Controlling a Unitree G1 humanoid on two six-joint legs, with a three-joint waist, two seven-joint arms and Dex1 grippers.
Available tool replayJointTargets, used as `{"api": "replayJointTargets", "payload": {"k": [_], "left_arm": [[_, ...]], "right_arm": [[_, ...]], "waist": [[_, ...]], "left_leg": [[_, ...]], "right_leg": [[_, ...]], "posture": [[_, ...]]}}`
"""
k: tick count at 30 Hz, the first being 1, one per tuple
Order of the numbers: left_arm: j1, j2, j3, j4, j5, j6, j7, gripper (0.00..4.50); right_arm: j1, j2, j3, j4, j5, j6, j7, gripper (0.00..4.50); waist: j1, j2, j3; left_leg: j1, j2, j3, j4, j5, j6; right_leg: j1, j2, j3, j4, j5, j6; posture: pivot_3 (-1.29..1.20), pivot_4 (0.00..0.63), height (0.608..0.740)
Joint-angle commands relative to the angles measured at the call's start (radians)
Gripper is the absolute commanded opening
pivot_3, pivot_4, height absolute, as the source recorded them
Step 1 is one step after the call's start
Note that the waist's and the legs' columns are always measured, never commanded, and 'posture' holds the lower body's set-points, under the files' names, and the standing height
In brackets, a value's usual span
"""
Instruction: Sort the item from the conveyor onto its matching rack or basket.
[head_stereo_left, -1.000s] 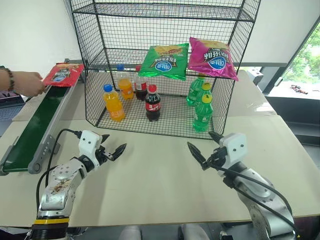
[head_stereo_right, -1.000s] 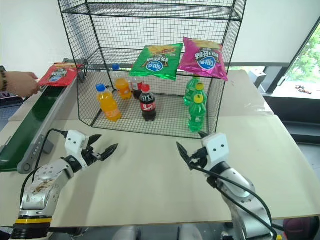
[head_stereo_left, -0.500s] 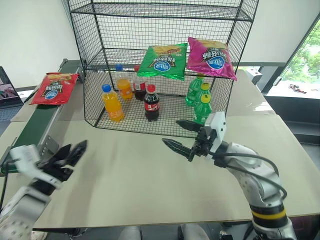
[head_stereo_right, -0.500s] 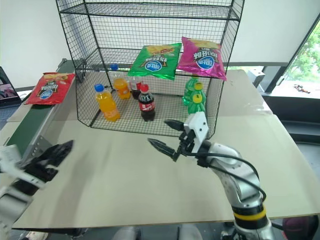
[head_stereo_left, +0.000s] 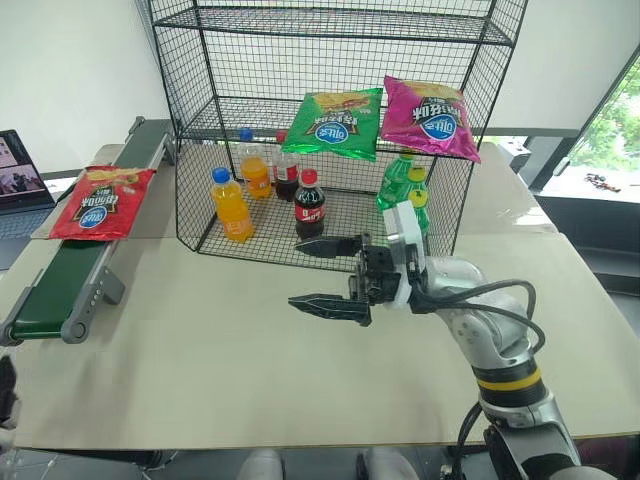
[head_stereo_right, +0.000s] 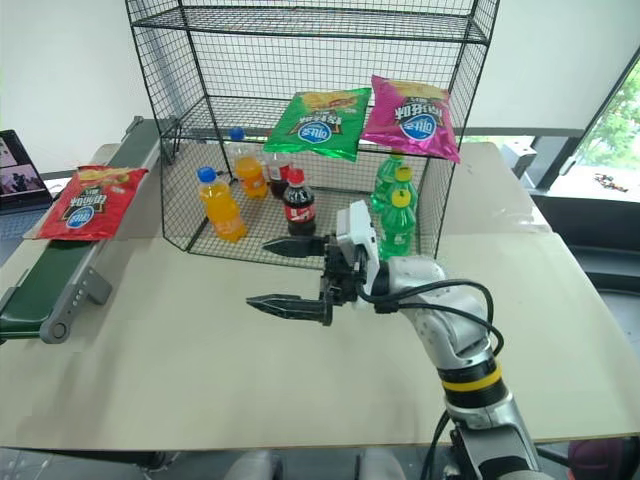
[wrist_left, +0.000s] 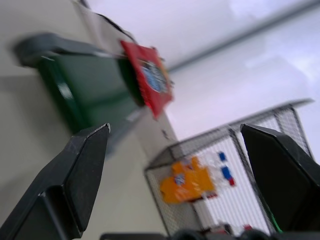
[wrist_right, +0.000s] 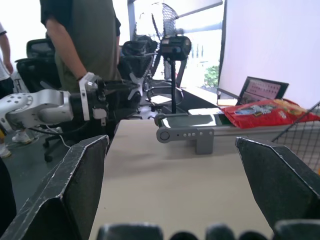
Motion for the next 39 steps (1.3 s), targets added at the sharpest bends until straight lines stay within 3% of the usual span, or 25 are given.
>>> {"api": "replayJointTargets", "payload": {"k": [1, 14, 36, 39], "left_arm": [[-0.042, 0.053, 0.014, 0.076, -0.043, 0.004, 0.012, 4.48], [-0.106, 0.141, -0.011, 0.178, -0.040, 0.112, 0.003, 4.48], [-0.138, 0.161, -0.006, 0.240, 0.054, 0.131, -0.027, 4.48], [-0.140, 0.163, -0.003, 0.244, 0.064, 0.134, -0.029, 3.76]], "right_arm": [[-0.032, 0.014, -0.003, 0.009, -0.008, -0.051, 0.008, 4.50], [-0.034, 0.018, -0.015, -0.027, -0.001, -0.046, -0.047, 4.50], [-0.038, 0.001, -0.018, -0.047, 0.018, -0.032, -0.079, 4.50], [-0.036, -0.001, -0.019, -0.050, 0.021, -0.031, -0.083, 4.50]], "waist": [[0.004, -0.001, 0.000], [-0.005, -0.002, 0.000], [-0.011, -0.002, 0.000], [-0.012, -0.002, 0.000]], "left_leg": [[0.000, 0.000, 0.000, 0.000, 0.000, 0.000], [0.000, 0.001, 0.000, -0.003, -0.001, -0.002], [0.000, 0.001, 0.000, -0.004, -0.001, -0.002], [0.000, 0.001, 0.000, -0.004, -0.001, -0.002]], "right_leg": [[0.000, 0.000, 0.000, 0.000, 0.000, 0.000], [-0.001, 0.001, 0.000, 0.000, 0.002, 0.003], [-0.002, 0.000, 0.000, -0.001, 0.001, 0.002], [-0.002, 0.000, -0.001, -0.001, 0.001, 0.002]], "posture": [[0.00, 0.150, 0.738], [0.00, 0.150, 0.738], [0.00, 0.150, 0.738], [0.00, 0.150, 0.738]]}}
